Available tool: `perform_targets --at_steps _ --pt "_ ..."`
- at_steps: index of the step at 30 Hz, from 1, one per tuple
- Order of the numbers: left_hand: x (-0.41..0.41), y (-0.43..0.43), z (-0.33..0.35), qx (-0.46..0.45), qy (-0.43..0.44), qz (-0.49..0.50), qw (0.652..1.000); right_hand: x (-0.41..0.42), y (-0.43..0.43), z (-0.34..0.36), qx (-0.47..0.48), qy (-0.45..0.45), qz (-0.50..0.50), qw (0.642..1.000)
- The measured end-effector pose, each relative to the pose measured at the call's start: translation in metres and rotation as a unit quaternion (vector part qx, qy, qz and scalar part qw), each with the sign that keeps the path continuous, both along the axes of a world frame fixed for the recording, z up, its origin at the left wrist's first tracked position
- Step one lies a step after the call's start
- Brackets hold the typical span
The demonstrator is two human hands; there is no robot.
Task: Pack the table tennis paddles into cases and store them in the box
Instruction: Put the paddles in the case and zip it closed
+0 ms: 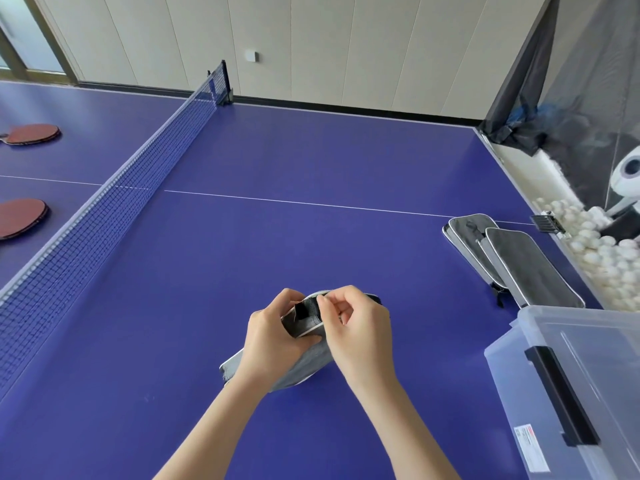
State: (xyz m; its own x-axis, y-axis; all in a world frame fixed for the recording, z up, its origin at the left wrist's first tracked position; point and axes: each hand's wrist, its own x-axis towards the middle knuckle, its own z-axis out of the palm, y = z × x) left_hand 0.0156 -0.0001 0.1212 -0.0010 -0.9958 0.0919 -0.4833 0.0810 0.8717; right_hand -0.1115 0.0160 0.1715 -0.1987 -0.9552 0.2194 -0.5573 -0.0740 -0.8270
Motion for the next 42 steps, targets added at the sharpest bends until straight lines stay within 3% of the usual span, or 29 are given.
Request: perform_targets --at_steps 5,9,13,18,20,27,32,42 --pt "0.001 -0.002 -0.003 0.022 0.035 -0.004 0.999 -0.02 -0.004 -0.005 -0.037 0.004 -0.032 0.999" --pt "0.012 -0.002 -0.003 0.09 0.152 0.009 0.984 -0.058 -0.002 -0.027 -0.044 -0.079 -0.088 0.992" --pt "0.019 -0.002 -0.008 0.158 0.298 0.033 0.941 -0.087 0.008 -0.06 0.097 -0.224 -0.054 0.968" --pt "0.029 0.003 -0.015 0.223 0.388 0.057 0.893 -0.093 0.017 -0.094 0.298 -0.38 0.103 0.87" --pt "0.036 0.007 -0.019 0.236 0.399 0.065 0.884 -0.088 0.017 -0.1 0.312 -0.4 0.141 0.85" --pt "0.071 0.025 -0.029 0.243 0.421 0.121 0.865 -0.051 0.007 -0.108 0.338 -0.37 0.144 0.853" --pt "0.113 0.036 -0.035 0.239 0.408 0.127 0.872 -0.008 -0.003 -0.111 0.362 -0.386 0.154 0.835" --pt "0.266 0.056 -0.064 0.267 0.381 0.142 0.874 0.14 -0.022 -0.128 0.405 -0.411 0.131 0.806"
